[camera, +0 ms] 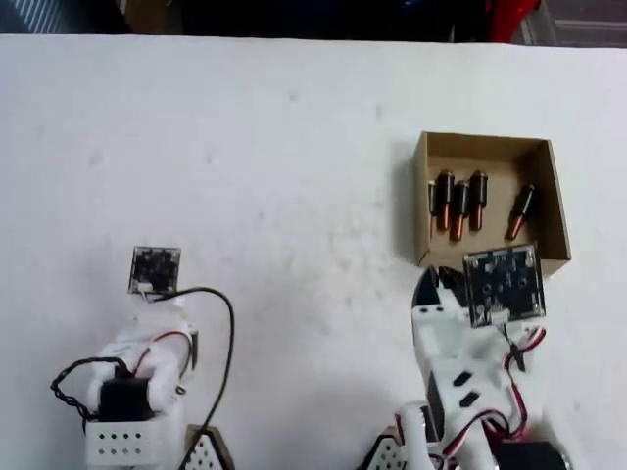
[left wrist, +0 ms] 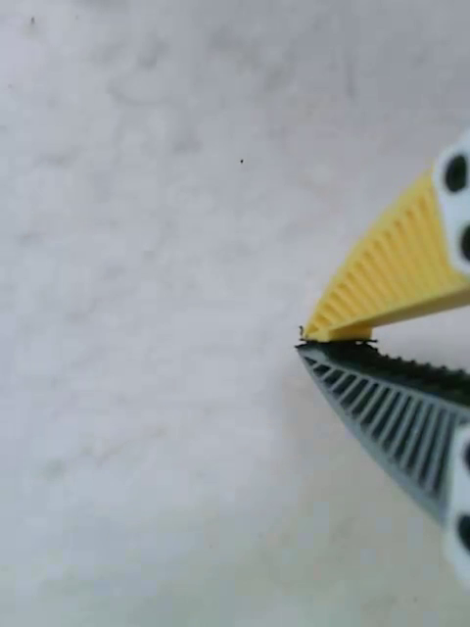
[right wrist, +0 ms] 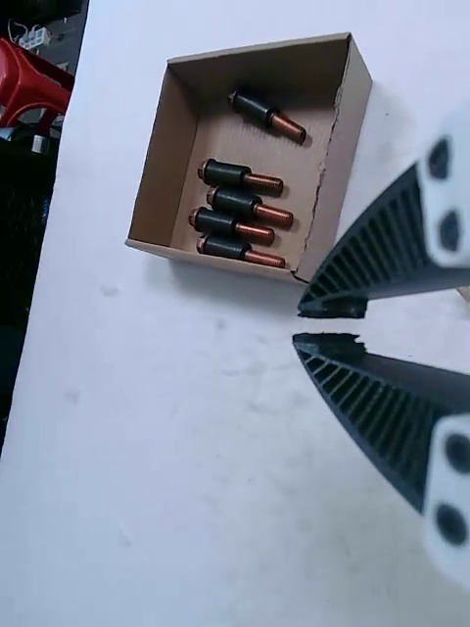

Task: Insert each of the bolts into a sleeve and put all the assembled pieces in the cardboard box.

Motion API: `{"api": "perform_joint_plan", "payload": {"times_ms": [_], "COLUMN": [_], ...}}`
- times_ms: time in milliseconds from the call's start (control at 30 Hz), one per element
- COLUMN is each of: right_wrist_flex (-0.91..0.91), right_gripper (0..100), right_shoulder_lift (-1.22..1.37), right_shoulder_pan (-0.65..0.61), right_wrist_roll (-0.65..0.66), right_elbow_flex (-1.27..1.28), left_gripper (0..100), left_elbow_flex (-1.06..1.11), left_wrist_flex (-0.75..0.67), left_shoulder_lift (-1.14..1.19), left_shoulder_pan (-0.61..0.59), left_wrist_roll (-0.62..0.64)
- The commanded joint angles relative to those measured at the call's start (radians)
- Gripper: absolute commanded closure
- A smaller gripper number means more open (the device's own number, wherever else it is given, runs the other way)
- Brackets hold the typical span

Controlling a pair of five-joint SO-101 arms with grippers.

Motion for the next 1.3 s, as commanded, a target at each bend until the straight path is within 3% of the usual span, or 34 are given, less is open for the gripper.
{"api": "perform_joint_plan", "payload": {"times_ms": [0,100,500,833,1067,1267], "right_wrist_flex": [-0.016,-0.018,-0.018,-0.027,-0.174,-0.314], "right_gripper": [98.1,98.1,98.1,98.1,98.1,98.1], "right_shoulder_lift": [-0.059,-0.114,-0.302,-0.317,-0.317,-0.317], "right_shoulder_pan": [0.076,0.13,0.128,-0.01,-0.012,-0.005], "right_wrist_roll": [-0.009,-0.003,-0.002,-0.002,0.112,0.11], "right_elbow_flex": [0.015,0.026,0.055,0.184,0.328,0.562], "left_gripper": [98,98,98,98,98,98], "left_elbow_flex": [-0.002,-0.002,-0.002,-0.002,-0.002,-0.002], "left_wrist_flex": [0.005,0.005,0.005,0.005,0.005,0.005], "left_shoulder_lift": [-0.007,-0.007,-0.007,-0.007,-0.007,-0.007], "left_shoulder_pan": [-0.004,-0.004,-0.004,-0.004,-0.004,-0.004], "left_wrist_roll": [0.006,0.006,0.006,0.006,0.006,0.005]}}
